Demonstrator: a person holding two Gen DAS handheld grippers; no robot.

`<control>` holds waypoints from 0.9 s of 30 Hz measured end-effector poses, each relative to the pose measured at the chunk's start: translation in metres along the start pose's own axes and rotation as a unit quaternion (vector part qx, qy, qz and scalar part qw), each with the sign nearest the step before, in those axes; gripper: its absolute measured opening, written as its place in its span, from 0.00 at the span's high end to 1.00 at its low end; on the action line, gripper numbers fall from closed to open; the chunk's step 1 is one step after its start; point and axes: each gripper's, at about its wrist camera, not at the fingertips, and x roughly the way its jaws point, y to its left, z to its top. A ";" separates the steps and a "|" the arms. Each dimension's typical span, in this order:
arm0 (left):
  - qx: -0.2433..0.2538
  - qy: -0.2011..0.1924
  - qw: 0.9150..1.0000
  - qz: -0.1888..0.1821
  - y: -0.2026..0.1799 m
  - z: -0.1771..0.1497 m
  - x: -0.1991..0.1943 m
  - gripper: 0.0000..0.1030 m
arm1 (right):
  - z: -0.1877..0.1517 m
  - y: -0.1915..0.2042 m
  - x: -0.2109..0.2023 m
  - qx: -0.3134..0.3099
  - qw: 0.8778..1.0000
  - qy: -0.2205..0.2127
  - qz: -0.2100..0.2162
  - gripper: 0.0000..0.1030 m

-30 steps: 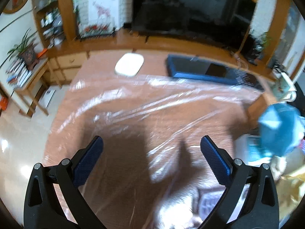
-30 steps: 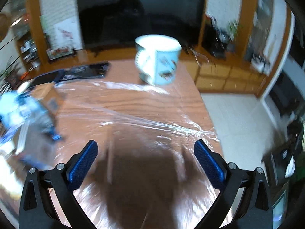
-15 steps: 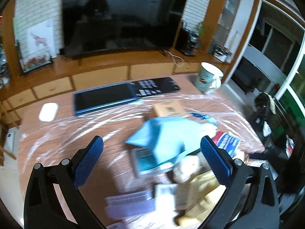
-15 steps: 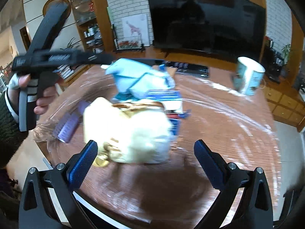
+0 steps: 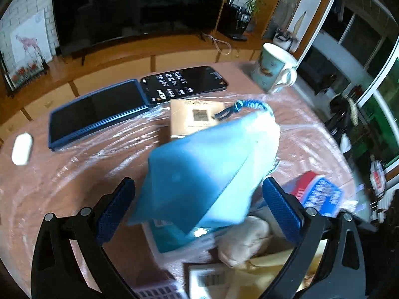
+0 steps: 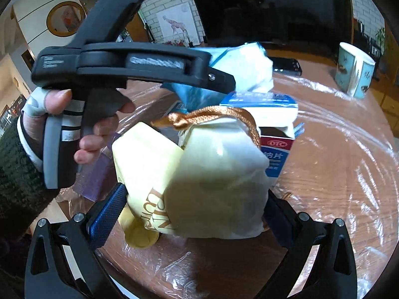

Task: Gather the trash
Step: 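Grasp the blue cloth bag with the left tool while the right tool grasps the cream drawstring bag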

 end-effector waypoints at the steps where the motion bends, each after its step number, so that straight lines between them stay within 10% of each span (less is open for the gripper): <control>1: 0.001 -0.003 1.000 0.000 0.000 -0.001 -0.001 0.01 | 0.000 0.001 0.000 0.000 1.000 0.000 0.001 0.04; 15: 0.041 0.003 0.998 -0.038 0.004 0.020 0.016 0.03 | -0.008 -0.018 0.011 0.055 0.993 0.034 0.096 0.04; 27: 0.039 -0.003 0.995 -0.093 0.007 0.016 0.010 0.42 | -0.019 -0.040 0.008 0.107 0.972 0.027 0.205 0.37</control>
